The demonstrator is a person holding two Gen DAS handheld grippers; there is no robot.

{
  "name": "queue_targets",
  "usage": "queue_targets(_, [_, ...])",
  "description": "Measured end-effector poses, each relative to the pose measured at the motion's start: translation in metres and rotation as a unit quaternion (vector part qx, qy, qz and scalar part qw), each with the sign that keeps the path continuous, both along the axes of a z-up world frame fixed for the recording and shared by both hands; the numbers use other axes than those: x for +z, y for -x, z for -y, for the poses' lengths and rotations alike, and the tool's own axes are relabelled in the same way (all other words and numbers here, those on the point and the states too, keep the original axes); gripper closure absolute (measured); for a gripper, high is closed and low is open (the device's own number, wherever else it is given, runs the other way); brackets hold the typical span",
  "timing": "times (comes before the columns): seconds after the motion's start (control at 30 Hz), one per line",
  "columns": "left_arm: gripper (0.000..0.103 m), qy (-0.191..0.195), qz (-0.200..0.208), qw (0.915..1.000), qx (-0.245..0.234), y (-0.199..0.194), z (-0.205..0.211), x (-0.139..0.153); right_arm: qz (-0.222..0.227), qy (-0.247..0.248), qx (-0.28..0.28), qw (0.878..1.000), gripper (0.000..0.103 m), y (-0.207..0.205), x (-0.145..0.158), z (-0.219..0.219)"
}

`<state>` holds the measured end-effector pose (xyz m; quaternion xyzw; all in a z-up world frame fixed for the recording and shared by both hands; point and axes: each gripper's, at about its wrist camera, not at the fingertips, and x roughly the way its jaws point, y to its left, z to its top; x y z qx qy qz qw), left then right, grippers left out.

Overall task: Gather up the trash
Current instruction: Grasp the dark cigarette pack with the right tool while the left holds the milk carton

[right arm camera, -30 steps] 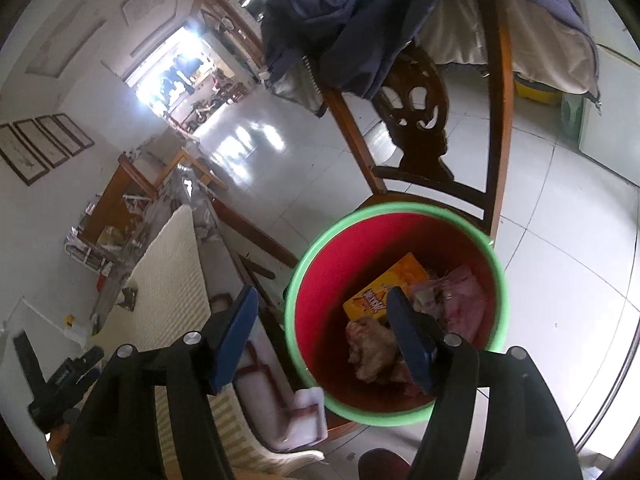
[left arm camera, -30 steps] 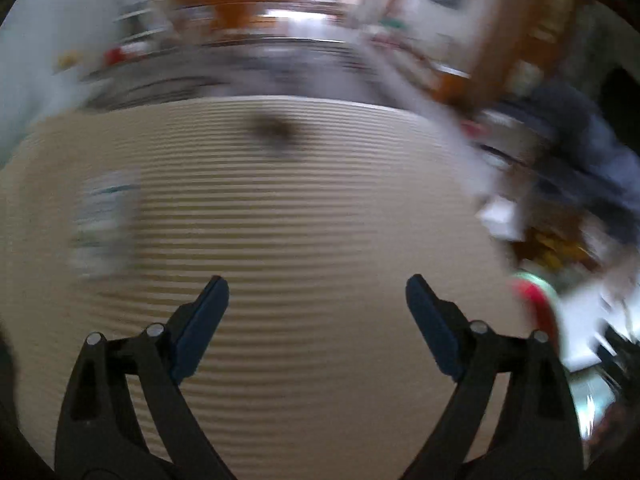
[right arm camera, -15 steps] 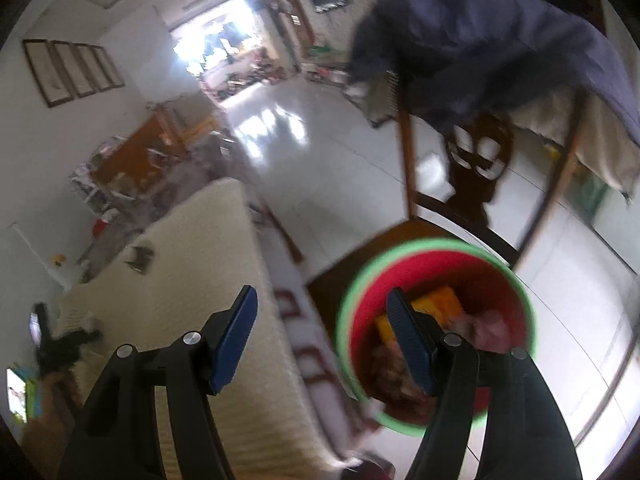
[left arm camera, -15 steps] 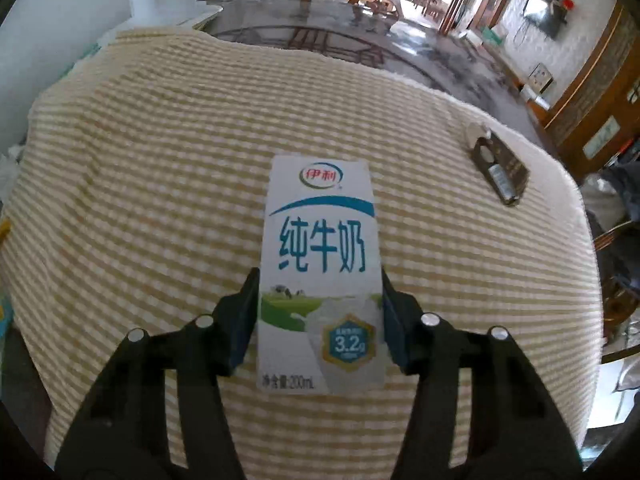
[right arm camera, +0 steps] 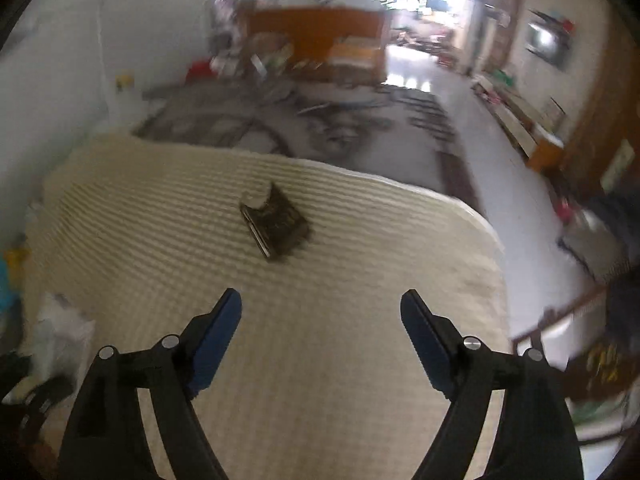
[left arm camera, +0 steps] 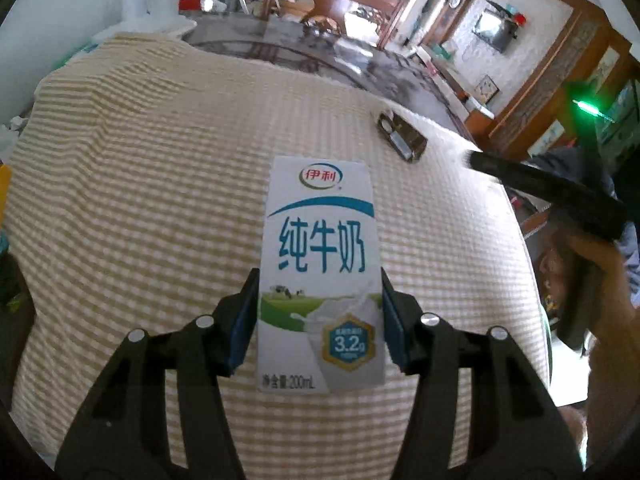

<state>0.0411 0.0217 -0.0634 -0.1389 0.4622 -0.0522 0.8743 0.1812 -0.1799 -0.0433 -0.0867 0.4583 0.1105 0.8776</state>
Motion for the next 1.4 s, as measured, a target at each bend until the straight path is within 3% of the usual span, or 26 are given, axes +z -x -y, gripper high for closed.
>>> queue_targets(0.17, [0.05, -0.011, 0.024, 0.9997, 0.002, 0.003, -0.005, 0.014, -0.026, -0.013, -0.015, 0.999, 0.018, -0.051, -0.021, -0.029])
queue_targets(0.3, [0.05, -0.004, 0.03, 0.9995, 0.01, -0.001, -0.011, 0.018, -0.061, -0.013, -0.042, 0.997, 0.019, -0.076, -0.035, -0.042])
queue_targets(0.33, [0.05, -0.002, 0.031, 0.9994, 0.012, -0.001, -0.013, 0.019, -0.071, -0.01, -0.045, 0.996, 0.022, -0.077, -0.038, -0.042])
queue_targets(0.4, [0.05, 0.0, 0.033, 0.9993, 0.015, -0.001, -0.014, 0.02, -0.085, 0.004, -0.054, 0.995, 0.047, -0.08, -0.045, -0.045])
queue_targets(0.6, [0.05, -0.003, 0.034, 0.9993, 0.015, 0.0, -0.015, 0.022, -0.094, -0.035, -0.056, 0.993, 0.055, -0.058, -0.045, -0.03])
queue_targets(0.87, [0.05, -0.01, 0.027, 0.9994, 0.018, 0.002, -0.012, 0.018, -0.1, -0.02, 0.008, 0.995, 0.055, 0.049, -0.039, -0.014])
queue_targets(1.03, [0.05, -0.013, 0.022, 0.9996, 0.014, 0.002, -0.009, 0.015, -0.127, -0.048, 0.011, 0.991, 0.054, 0.096, -0.047, -0.003])
queue_targets(1.17, [0.05, -0.019, 0.019, 0.9995, 0.015, 0.001, -0.008, 0.013, -0.127, -0.064, 0.003, 0.99, 0.049, 0.109, -0.046, 0.001])
queue_targets(1.27, [0.05, -0.022, 0.018, 0.9995, 0.016, 0.0, -0.008, 0.012, -0.112, -0.082, -0.006, 0.99, 0.035, 0.111, -0.04, 0.002])
queue_targets(1.4, [0.05, -0.024, 0.019, 0.9994, 0.015, 0.0, -0.007, 0.012, -0.088, -0.065, 0.0, 0.994, 0.026, 0.109, -0.037, -0.004])
